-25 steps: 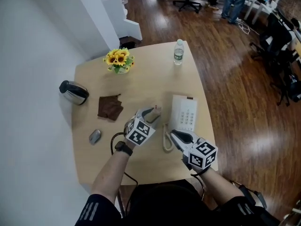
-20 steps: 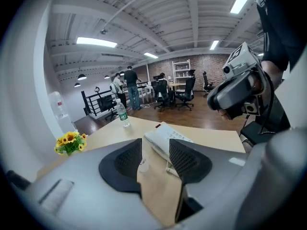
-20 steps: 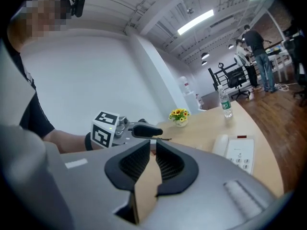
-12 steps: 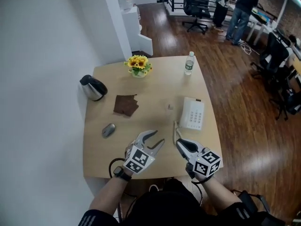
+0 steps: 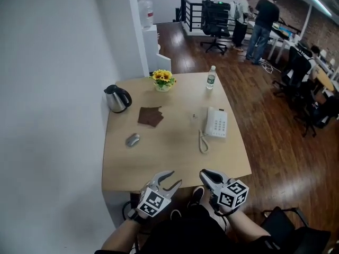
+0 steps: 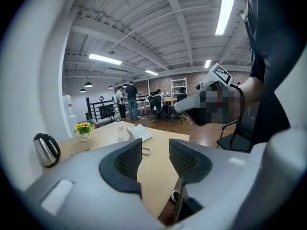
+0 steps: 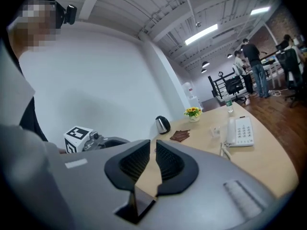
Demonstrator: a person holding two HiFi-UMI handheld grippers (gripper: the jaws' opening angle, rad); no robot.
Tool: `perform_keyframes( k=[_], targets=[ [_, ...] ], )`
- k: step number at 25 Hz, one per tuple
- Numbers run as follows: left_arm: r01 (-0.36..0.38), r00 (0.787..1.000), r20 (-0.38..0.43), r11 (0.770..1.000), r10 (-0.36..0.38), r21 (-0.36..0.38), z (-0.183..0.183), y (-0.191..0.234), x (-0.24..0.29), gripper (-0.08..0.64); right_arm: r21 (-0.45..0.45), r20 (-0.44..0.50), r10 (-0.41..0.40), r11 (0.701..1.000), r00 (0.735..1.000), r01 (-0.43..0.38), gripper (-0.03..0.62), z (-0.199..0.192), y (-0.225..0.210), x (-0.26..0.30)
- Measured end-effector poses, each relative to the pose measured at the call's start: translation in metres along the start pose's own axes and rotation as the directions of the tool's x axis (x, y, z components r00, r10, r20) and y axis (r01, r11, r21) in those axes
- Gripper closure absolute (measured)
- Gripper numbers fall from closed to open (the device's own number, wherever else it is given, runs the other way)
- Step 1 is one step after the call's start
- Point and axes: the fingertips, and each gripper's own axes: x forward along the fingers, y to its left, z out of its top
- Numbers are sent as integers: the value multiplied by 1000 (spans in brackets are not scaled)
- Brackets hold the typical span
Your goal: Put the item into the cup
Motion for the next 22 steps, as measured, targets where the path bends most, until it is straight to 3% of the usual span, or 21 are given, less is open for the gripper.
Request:
perform_keyframes(
  k=[10,15,22],
  targets=[
    [-9,1000,24,998,10,-58,-25,-48,-60,388,-40,-37,-49,998,998,47,570,-39,38,-47],
    [-31,998,52,993,37,-113,-20,-53,-69,393,-83,-29,-22,996,999,20,584,-36,50,-57],
    [-34,997,68,993,41,-114,-8,-66,-68,393,-101,-6,-5,995,1000,4,584,-30,53,-70]
  ],
)
